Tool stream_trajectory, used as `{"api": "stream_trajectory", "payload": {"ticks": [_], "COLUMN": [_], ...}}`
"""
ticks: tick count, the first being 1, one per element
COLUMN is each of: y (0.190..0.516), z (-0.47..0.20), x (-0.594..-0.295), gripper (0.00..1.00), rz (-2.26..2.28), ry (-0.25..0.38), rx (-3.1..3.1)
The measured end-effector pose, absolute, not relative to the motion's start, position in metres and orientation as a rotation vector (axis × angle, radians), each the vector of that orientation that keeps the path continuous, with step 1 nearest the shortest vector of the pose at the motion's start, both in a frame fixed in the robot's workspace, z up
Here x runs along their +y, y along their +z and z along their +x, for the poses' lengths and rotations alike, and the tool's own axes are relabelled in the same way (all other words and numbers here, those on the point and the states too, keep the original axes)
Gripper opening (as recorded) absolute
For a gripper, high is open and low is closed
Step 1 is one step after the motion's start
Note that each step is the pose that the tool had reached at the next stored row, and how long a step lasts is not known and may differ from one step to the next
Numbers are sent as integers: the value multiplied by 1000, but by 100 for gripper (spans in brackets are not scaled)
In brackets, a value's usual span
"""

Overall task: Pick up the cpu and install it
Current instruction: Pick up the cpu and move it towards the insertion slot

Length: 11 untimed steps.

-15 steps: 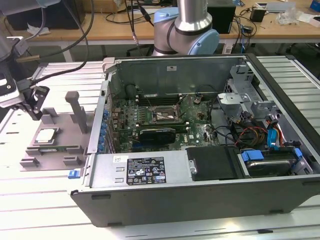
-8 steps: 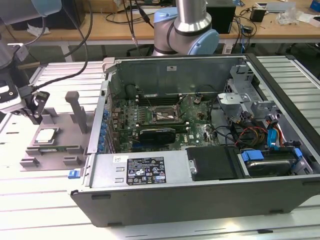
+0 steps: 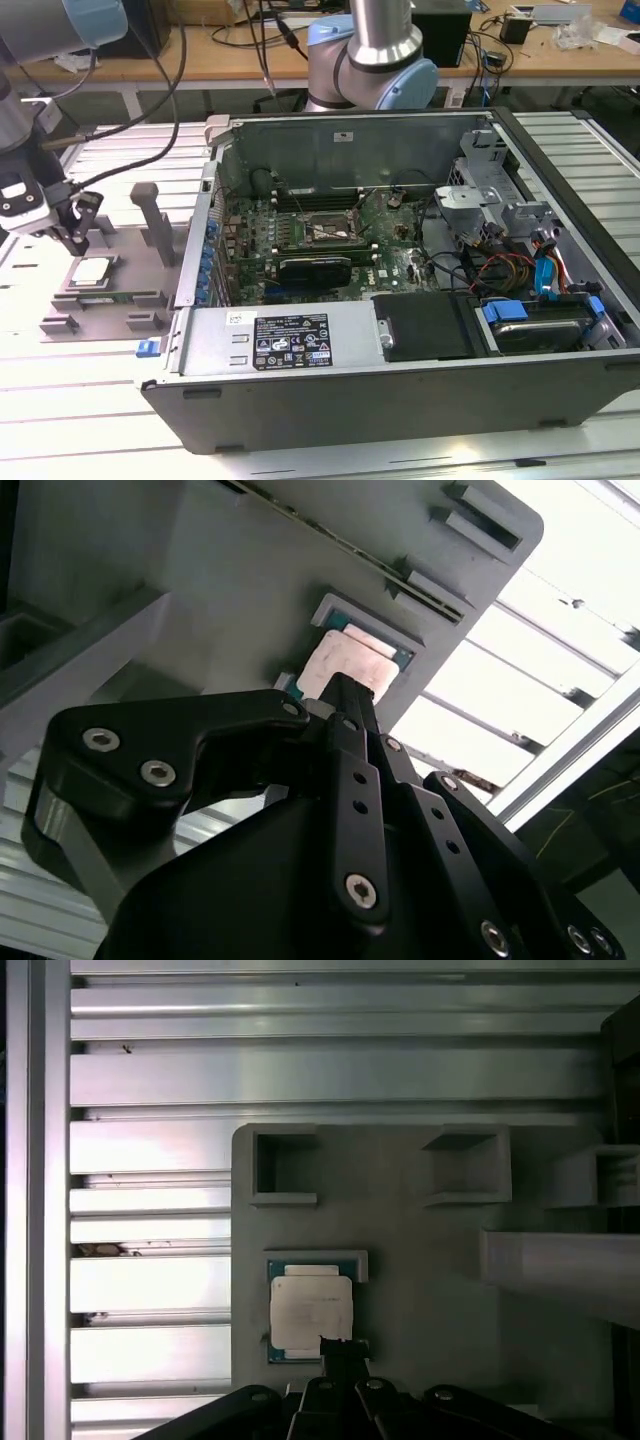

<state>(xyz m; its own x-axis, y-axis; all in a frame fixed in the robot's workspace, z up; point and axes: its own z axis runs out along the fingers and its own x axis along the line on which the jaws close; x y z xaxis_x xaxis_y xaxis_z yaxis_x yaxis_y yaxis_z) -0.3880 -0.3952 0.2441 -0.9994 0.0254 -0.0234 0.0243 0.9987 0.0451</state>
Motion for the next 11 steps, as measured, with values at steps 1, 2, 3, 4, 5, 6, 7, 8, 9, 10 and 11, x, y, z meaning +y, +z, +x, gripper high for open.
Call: {"api": "stream_trajectory", "payload": {"ticks": [1,2,3,4,5,6,7,8,9,10,11], "y": [241,238,235,232,229,224,221,219,216,214,213], "z": [-388,-389,-390,-390,-391,-391,-391,-391,-391,-391,-391], "x": [-395,-395,-395,-395,-395,-395,-395,-395,-395,-395,-395], "gripper": [11,11,11,11,11,11,11,11,11,11,11], "rz": [38,37,36,34,32,29,27,26,25,24,24], "ry": [70,70,70,70,70,70,70,70,70,70,70], "rx": [3117,3117,3117,3117,3117,3117,3117,3117,3117,3117,3117]}}
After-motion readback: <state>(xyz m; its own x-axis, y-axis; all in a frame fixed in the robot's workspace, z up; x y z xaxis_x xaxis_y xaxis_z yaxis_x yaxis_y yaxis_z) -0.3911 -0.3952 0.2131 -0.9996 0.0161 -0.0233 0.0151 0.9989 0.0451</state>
